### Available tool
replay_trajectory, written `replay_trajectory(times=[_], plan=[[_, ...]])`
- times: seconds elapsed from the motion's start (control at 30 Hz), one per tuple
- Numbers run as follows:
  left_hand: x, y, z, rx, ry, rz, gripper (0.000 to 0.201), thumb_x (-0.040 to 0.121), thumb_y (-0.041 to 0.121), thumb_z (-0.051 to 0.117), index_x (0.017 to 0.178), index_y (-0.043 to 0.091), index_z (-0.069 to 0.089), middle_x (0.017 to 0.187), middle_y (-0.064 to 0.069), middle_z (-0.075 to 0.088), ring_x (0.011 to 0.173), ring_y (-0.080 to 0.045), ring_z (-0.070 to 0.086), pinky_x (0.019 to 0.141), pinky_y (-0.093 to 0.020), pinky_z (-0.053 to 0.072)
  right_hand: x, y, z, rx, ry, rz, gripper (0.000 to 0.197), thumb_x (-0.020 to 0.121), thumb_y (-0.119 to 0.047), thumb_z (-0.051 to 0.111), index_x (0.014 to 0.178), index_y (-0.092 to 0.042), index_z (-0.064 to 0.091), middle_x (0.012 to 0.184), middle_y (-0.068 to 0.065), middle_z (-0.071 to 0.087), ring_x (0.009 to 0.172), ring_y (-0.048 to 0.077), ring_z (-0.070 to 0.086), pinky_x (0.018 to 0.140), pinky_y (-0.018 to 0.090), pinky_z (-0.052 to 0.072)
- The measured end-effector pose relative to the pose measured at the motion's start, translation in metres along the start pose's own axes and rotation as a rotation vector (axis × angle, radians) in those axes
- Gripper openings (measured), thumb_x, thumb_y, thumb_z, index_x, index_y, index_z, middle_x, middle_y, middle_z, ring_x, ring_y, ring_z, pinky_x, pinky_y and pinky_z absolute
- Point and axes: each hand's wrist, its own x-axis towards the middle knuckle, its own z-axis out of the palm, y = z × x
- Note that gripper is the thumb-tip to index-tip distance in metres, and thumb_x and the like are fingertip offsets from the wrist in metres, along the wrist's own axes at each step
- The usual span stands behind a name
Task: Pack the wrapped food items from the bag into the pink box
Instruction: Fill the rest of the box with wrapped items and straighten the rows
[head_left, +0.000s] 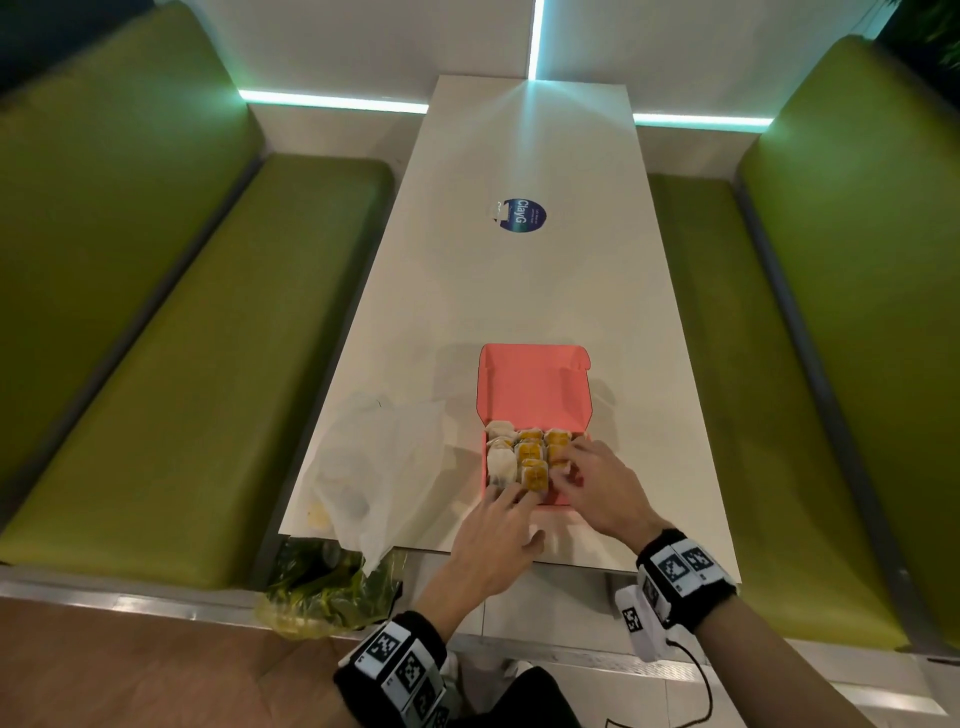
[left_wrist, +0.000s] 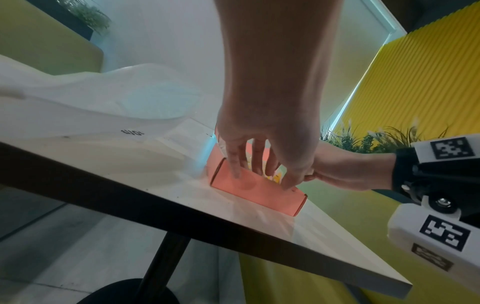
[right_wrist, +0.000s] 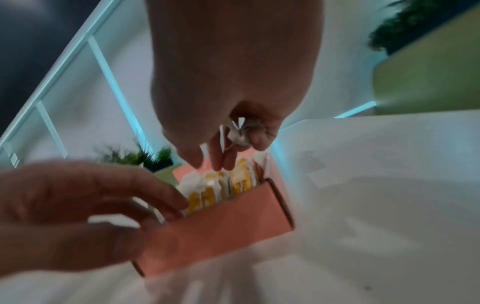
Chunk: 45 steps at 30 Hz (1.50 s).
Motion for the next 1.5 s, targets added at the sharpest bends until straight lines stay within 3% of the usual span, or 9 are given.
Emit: replay_trajectory(times=[0.1,0.23,0.33,0.5,0.63,0.83,1.0,1.23,1.5], plan=[[0.0,0.004,-0.011,-0.086,0.112,0.057,0.036,0.093,0.03,0.06,0.126,0.019,0.054,0.134,0.003,0.052,0.123,-0.022,0.046,0.1,-0.038,0.047,-0.01,-0.018,-0.017,0.601,0.154,0.057,0.027,0.098,-0.041,0.046,0.099,-0.022,0.065,0.095,-0.003,0.063,0.086,0.006,0.058,0.079,0.031,0.048],[0.007,0.025,-0.035,-0.274,0.336,0.08,0.027,0.096,0.035,0.057,0.12,0.023,0.059,0.119,0.006,0.057,0.104,-0.017,0.056,0.082,-0.034,0.052,-0.014,-0.043,-0.033,1.105,0.086,0.133,0.066,0.085,-0.065,0.037,0.133,-0.022,0.05,0.107,0.011,0.061,0.084,0.013,0.06,0.065,0.03,0.049],[0.017,0.036,-0.055,-0.398,0.353,0.047,0.03,0.097,0.044,0.052,0.124,0.031,0.055,0.116,0.012,0.05,0.105,-0.016,0.055,0.084,-0.036,0.051,-0.009,-0.053,-0.033,1.391,0.048,0.175,0.075,0.084,-0.074,0.027,0.141,-0.03,0.045,0.115,0.016,0.061,0.097,0.025,0.059,0.084,0.038,0.048],[0.024,0.029,-0.066,-0.39,0.292,0.102,0.027,0.09,0.025,0.061,0.116,0.022,0.061,0.121,0.005,0.053,0.103,-0.018,0.058,0.086,-0.042,0.051,-0.006,-0.072,-0.039,1.4,0.047,0.152,0.076,0.078,-0.077,0.034,0.142,-0.036,0.042,0.113,0.01,0.061,0.072,0.021,0.053,0.071,0.035,0.045],[0.022,0.026,-0.068,-0.505,0.399,0.068,0.014,0.095,0.017,0.059,0.106,0.018,0.067,0.105,0.007,0.059,0.088,-0.014,0.061,0.073,-0.032,0.054,-0.011,-0.074,-0.036,1.277,0.068,0.112,0.035,0.106,-0.041,0.03,0.133,-0.031,0.05,0.109,0.008,0.06,0.088,0.023,0.056,0.074,0.03,0.049],[0.015,0.023,-0.089,-0.758,0.498,-0.081,0.009,0.097,0.016,0.061,0.092,0.022,0.067,0.085,0.008,0.068,0.082,-0.01,0.063,0.063,-0.022,0.05,-0.026,-0.065,-0.034,0.999,0.058,0.085,0.017,0.101,-0.011,0.053,0.091,-0.015,0.067,0.084,0.002,0.066,0.078,0.02,0.063,0.066,0.038,0.052],[0.013,0.018,-0.094,-0.763,0.561,-0.091,0.012,0.097,0.017,0.062,0.097,0.027,0.068,0.089,0.01,0.07,0.083,-0.009,0.065,0.066,-0.021,0.051,-0.027,-0.059,-0.032,0.873,0.15,0.079,0.012,0.094,-0.013,0.064,0.083,-0.012,0.069,0.076,-0.002,0.064,0.07,0.012,0.059,0.069,0.042,0.048],[0.01,0.016,-0.097,-0.736,0.555,-0.07,0.023,0.098,0.016,0.06,0.105,0.037,0.06,0.094,0.01,0.069,0.084,-0.009,0.066,0.068,-0.019,0.053,-0.028,-0.075,-0.035,0.869,0.255,0.062,0.029,0.092,-0.024,0.069,0.118,-0.031,0.058,0.108,-0.009,0.062,0.092,0.01,0.06,0.075,0.026,0.054],[-0.002,0.019,-0.099,-0.824,0.437,0.001,0.016,0.099,0.012,0.059,0.099,0.027,0.053,0.087,0.01,0.064,0.078,-0.012,0.063,0.068,-0.024,0.051,-0.026,-0.088,-0.031,0.919,0.355,-0.028,0.01,0.095,-0.011,0.064,0.09,-0.015,0.072,0.079,-0.001,0.073,0.077,0.02,0.067,0.074,0.033,0.053]])
